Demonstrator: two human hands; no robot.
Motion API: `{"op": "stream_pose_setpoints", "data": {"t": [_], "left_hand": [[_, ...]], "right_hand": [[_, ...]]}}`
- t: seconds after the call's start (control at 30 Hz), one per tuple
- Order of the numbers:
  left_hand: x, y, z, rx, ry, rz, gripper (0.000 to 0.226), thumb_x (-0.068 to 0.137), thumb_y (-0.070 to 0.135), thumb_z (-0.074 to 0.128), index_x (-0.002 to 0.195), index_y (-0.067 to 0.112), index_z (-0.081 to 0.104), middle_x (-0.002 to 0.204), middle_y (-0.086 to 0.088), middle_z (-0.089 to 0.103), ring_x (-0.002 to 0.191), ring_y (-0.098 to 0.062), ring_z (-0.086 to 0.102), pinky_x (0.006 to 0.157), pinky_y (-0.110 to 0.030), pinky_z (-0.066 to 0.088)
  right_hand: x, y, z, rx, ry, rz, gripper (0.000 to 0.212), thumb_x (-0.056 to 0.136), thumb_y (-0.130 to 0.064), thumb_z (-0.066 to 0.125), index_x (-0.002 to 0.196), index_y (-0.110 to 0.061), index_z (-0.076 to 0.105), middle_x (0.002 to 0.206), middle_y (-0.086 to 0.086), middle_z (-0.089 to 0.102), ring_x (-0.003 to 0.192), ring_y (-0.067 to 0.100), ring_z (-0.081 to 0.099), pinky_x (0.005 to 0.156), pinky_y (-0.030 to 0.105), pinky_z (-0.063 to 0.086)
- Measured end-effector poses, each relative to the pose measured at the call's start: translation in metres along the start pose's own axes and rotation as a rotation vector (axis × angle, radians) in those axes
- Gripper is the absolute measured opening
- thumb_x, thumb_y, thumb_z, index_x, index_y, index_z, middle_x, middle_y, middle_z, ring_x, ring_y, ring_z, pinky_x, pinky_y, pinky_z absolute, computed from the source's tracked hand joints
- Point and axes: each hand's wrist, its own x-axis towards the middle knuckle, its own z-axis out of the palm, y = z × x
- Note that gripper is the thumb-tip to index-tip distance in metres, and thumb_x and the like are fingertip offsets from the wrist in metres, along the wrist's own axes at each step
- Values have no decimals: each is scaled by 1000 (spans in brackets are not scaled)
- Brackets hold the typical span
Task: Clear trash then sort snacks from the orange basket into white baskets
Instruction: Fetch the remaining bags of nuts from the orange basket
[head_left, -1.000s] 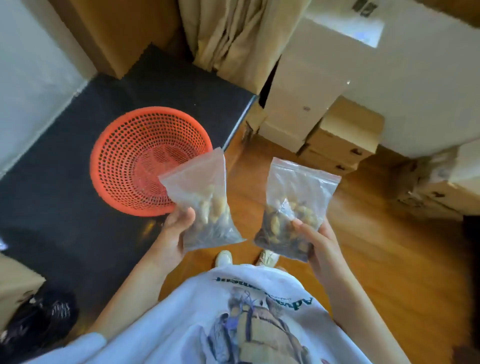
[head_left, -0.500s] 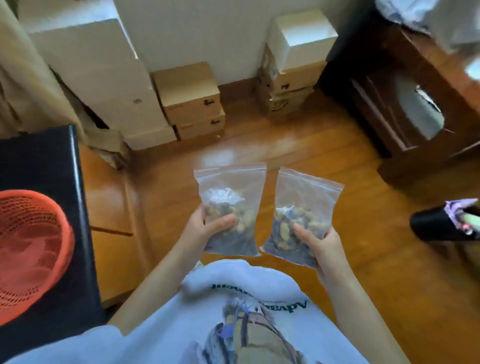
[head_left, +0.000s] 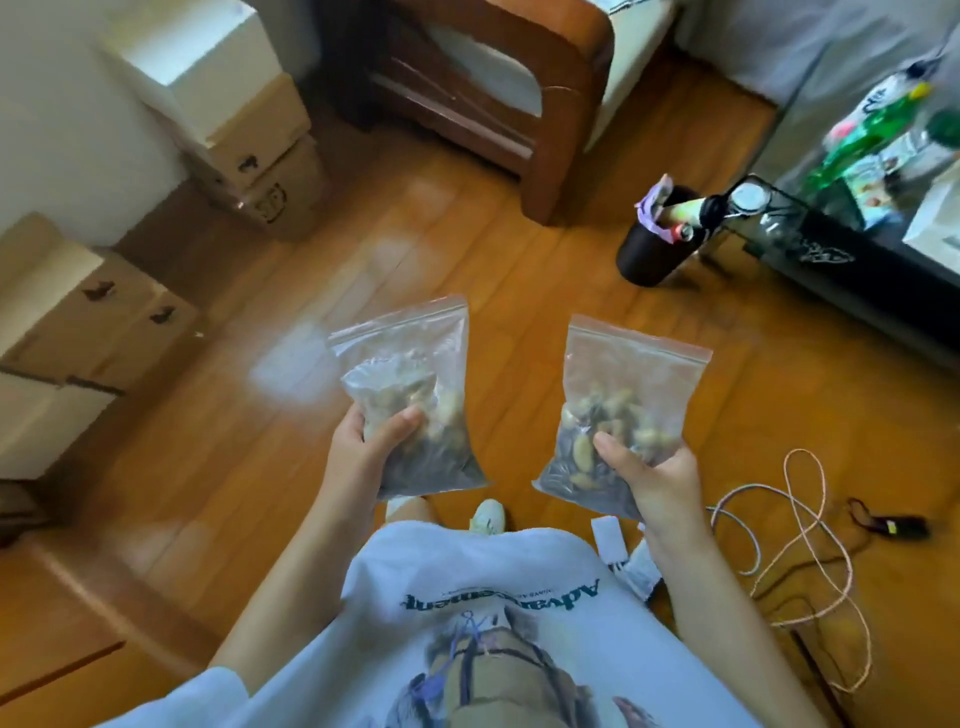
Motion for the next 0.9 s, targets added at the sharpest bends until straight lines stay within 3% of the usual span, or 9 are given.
{"op": "stream_pose_setpoints", "data": {"t": [0.2, 0.37, 0.5, 0.6, 0.73, 0.9], "left_hand": [[40, 8, 83, 141, -144, -20, 38, 63, 35, 70, 97, 20, 61, 77, 5, 74, 67, -9, 71, 52, -17, 51], [86, 19, 170, 222, -293, -9, 26, 69, 33, 65, 91, 21, 61, 73, 9, 73, 67, -6, 69, 54, -16, 51], [127, 33, 254, 270, -425, 5, 46, 62, 41, 69, 103, 19, 64, 92, 1, 75, 83, -16, 71, 66, -24, 56], [156, 48, 324, 303, -520, 9, 41, 61, 42, 69, 99, 26, 66, 94, 3, 75, 86, -15, 72, 67, -24, 57], [180, 65, 409, 371, -641, 16, 27, 62, 41, 67, 87, 31, 69, 84, 6, 75, 77, -9, 71, 59, -18, 53], [194, 70, 497, 432, -788, -11, 35, 62, 40, 67, 92, 22, 65, 81, 5, 74, 74, -10, 70, 56, -19, 51]], "right_hand": [[26, 0, -63, 180, 182, 31, 40, 71, 1, 71, 110, 0, 61, 101, 13, 67, 98, 31, 65, 87, 44, 51], [67, -14, -115, 250, 296, -3, 48, 70, -1, 71, 115, 6, 57, 99, 10, 67, 90, 21, 66, 76, 32, 56], [119, -38, -162, 324, 384, -27, 38, 70, -2, 71, 107, -6, 61, 101, 12, 67, 98, 29, 65, 84, 44, 52], [157, -63, -198, 335, 447, -73, 30, 70, -3, 71, 95, -19, 63, 96, 4, 69, 88, 15, 68, 81, 36, 54], [187, -92, -247, 368, 502, -146, 37, 64, -12, 72, 99, -21, 63, 91, -6, 73, 91, 11, 69, 77, 25, 56], [206, -98, -301, 413, 683, -165, 31, 65, -10, 72, 92, -22, 64, 80, -17, 73, 80, 0, 69, 63, 12, 52]]}}
